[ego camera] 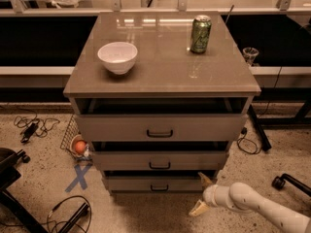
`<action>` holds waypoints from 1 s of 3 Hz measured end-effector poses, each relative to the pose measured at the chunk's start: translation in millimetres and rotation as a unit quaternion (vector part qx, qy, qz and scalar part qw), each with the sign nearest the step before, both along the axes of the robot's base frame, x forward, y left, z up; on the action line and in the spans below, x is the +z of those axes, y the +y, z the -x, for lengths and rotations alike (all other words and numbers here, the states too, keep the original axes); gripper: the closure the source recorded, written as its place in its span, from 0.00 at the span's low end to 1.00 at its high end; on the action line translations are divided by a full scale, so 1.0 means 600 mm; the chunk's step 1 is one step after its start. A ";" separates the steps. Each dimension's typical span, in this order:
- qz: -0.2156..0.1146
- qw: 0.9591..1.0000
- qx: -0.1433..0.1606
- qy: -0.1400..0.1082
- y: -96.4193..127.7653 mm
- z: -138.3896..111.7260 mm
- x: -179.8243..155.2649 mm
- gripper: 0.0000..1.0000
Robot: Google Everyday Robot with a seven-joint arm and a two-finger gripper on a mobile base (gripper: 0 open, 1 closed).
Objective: Open bottom drawer
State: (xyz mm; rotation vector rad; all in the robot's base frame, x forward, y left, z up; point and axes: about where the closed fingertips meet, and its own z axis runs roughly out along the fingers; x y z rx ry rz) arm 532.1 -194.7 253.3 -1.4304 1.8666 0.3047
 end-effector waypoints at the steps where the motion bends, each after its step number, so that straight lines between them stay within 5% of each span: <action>1: 0.005 1.000 0.006 0.011 0.009 -0.018 -0.020 0.00; 3: 0.026 0.999 0.029 0.030 0.047 -0.056 -0.051 0.00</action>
Offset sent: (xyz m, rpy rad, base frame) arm 0.0386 0.0288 -0.0353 -0.0455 0.0677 0.0600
